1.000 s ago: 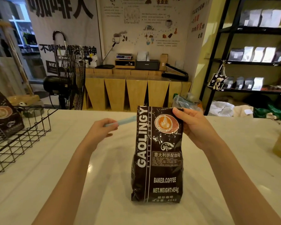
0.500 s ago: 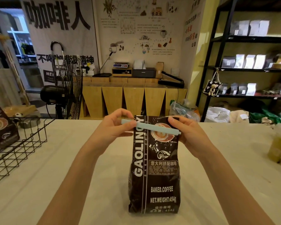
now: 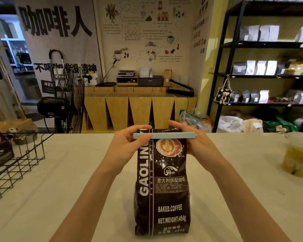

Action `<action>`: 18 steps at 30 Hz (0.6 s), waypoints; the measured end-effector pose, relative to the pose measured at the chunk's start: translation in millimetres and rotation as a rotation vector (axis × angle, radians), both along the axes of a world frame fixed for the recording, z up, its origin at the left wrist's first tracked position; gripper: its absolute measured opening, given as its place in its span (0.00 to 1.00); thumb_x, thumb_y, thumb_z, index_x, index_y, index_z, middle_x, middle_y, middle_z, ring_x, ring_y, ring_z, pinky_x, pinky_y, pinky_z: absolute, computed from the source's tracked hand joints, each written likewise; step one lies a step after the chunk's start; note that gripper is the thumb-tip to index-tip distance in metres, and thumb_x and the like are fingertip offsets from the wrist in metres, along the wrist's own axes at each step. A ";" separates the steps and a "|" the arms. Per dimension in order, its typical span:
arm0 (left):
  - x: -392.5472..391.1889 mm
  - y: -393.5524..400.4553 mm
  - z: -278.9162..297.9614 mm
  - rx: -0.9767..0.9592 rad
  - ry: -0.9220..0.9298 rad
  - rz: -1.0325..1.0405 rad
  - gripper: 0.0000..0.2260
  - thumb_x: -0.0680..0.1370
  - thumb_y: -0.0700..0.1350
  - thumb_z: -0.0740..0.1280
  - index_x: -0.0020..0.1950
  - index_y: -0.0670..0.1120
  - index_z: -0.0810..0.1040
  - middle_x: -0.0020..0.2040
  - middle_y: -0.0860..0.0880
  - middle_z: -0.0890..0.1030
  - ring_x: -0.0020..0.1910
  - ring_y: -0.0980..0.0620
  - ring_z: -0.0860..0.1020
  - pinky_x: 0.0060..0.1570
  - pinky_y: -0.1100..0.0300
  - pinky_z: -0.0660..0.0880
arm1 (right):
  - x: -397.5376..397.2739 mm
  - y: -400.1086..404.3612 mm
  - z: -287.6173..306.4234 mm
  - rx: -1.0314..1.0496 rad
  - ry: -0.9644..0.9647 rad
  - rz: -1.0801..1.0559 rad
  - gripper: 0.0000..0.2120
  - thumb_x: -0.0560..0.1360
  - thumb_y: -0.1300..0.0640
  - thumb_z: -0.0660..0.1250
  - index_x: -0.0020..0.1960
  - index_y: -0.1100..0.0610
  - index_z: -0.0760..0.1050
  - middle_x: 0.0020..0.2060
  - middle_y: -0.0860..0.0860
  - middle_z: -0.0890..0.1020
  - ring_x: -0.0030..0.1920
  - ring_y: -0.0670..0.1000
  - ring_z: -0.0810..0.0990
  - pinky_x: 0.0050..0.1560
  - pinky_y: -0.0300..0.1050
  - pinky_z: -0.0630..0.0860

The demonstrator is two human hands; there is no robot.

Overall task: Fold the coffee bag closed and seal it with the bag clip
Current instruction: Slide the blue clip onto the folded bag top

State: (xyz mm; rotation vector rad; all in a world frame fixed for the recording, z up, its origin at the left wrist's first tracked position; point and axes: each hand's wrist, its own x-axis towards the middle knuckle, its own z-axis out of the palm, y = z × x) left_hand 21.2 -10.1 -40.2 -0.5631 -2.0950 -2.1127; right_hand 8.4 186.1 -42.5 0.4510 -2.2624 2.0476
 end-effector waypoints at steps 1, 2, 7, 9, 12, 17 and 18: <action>1.3 -0.2 0.8 -0.020 0.016 0.006 0.12 0.69 0.44 0.67 0.51 0.50 0.78 0.40 0.47 0.83 0.40 0.51 0.83 0.36 0.63 0.80 | 0.2 3.5 2.7 -0.016 -0.054 0.029 0.18 0.76 0.40 0.48 0.59 0.39 0.72 0.57 0.49 0.78 0.58 0.54 0.78 0.57 0.52 0.76; 2.3 0.1 1.3 -0.040 0.034 0.015 0.11 0.69 0.43 0.67 0.51 0.50 0.78 0.41 0.46 0.83 0.39 0.52 0.83 0.35 0.64 0.79 | 1.7 7.7 6.3 -0.053 -0.115 0.061 0.22 0.76 0.39 0.44 0.64 0.40 0.68 0.60 0.51 0.74 0.62 0.57 0.74 0.60 0.55 0.72; 2.5 3.8 -0.4 -0.068 0.067 0.041 0.10 0.71 0.38 0.67 0.51 0.48 0.78 0.44 0.38 0.81 0.38 0.51 0.83 0.34 0.65 0.79 | 5.3 23.5 13.7 0.156 -0.212 0.037 0.37 0.67 0.34 0.55 0.73 0.48 0.55 0.63 0.53 0.73 0.55 0.53 0.77 0.59 0.51 0.73; 1.9 3.7 -1.7 -0.062 0.059 0.048 0.10 0.71 0.38 0.67 0.50 0.48 0.79 0.45 0.36 0.81 0.38 0.50 0.83 0.34 0.64 0.79 | 7.4 27.7 13.9 0.327 -0.172 0.026 0.37 0.64 0.37 0.62 0.70 0.49 0.60 0.56 0.51 0.79 0.51 0.48 0.80 0.56 0.48 0.76; 1.9 5.1 -2.7 -0.035 0.050 0.061 0.10 0.71 0.38 0.67 0.49 0.48 0.79 0.43 0.39 0.81 0.37 0.50 0.83 0.33 0.64 0.79 | 9.4 37.4 12.0 0.404 -0.075 0.000 0.28 0.65 0.40 0.65 0.61 0.52 0.71 0.48 0.49 0.83 0.50 0.47 0.81 0.53 0.45 0.77; 0.9 8.3 -4.3 -0.024 0.026 0.113 0.08 0.72 0.38 0.67 0.47 0.50 0.79 0.40 0.43 0.82 0.37 0.49 0.83 0.33 0.63 0.80 | 7.4 37.2 4.4 0.200 0.069 -0.039 0.15 0.65 0.48 0.69 0.49 0.54 0.81 0.43 0.51 0.85 0.50 0.52 0.82 0.55 0.48 0.78; 0.9 8.0 -4.2 -0.020 0.018 0.117 0.09 0.71 0.38 0.67 0.47 0.50 0.79 0.40 0.42 0.82 0.37 0.49 0.83 0.34 0.63 0.80 | 6.1 36.1 2.4 0.174 0.081 -0.047 0.12 0.66 0.50 0.69 0.47 0.53 0.81 0.42 0.51 0.85 0.49 0.52 0.82 0.55 0.49 0.78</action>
